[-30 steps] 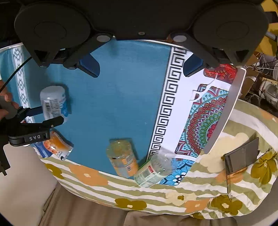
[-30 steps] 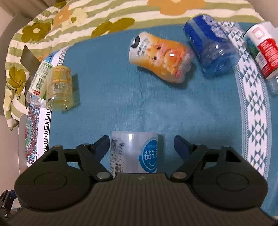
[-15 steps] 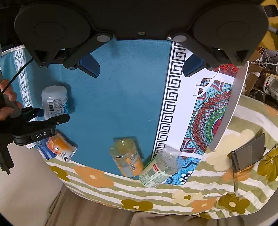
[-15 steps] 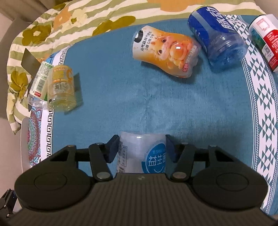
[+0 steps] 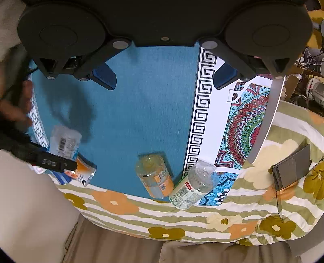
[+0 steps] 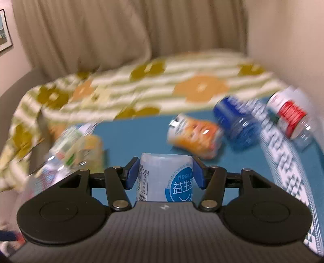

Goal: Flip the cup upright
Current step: 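Rotate the held cup rim-up with the right gripper and lower it onto the cloth, then open the right gripper and pull it back from the upright cup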

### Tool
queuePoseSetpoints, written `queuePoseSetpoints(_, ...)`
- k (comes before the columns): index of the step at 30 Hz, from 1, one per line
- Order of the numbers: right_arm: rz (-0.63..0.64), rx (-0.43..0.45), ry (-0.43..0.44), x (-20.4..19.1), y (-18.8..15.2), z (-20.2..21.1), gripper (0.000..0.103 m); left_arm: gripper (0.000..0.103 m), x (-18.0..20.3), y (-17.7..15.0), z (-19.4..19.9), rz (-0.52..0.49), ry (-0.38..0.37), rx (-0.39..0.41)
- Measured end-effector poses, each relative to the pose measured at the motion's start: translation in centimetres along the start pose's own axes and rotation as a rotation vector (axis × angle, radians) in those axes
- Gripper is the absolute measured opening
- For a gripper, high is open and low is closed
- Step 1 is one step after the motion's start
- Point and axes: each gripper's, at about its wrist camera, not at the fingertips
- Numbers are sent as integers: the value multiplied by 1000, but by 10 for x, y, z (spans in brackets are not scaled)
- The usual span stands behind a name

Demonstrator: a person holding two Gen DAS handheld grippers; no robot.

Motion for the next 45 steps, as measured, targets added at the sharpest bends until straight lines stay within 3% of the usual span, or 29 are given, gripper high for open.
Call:
queuePoseSetpoints(5, 68, 162, -74, -14, -28, -1, 72, 103, 1, -10, -3, -77, 14, -12)
queuePoseSetpoints(9, 117, 216, -124, -22, -42, -7, 72, 103, -4, -18, -6, -106, 19, -29)
queuePoseSetpoints(18, 113, 203, -136, -16, -54, -12, 74, 103, -4, -23, -8, -145, 7, -22)
queuePoseSetpoints(28, 153, 89, -83, -19, -49, 7, 74, 103, 2, -23, -8, -132, -35, -16)
queuePoseSetpoints(35, 158, 64, -65, -19, -52, 12, 75, 103, 6, -23, -7, -118, -44, -8)
queuePoseSetpoints(38, 148, 44, -56, -19, -51, 11, 82, 103, 7, -23, -6, -112, -44, -7)
queuePoseSetpoints(40, 139, 34, -59, -18, -50, 11, 97, 103, 7, -23, -5, -110, -42, -5)
queuePoseSetpoints(41, 138, 33, -62, -18, -50, 11, 100, 103, 8, -23, -4, -109, -40, -4)
queuePoseSetpoints(45, 143, 1, -53, -18, -48, 11, 101, 103, 11, -22, -1, -107, -34, 5)
Point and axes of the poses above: each gripper's, at about its wrist camera, not at the fingertips, and z roughly against the way its jaws point, x to its right, y to its top, and after that the axes turned 14 degrees about x, right-handed
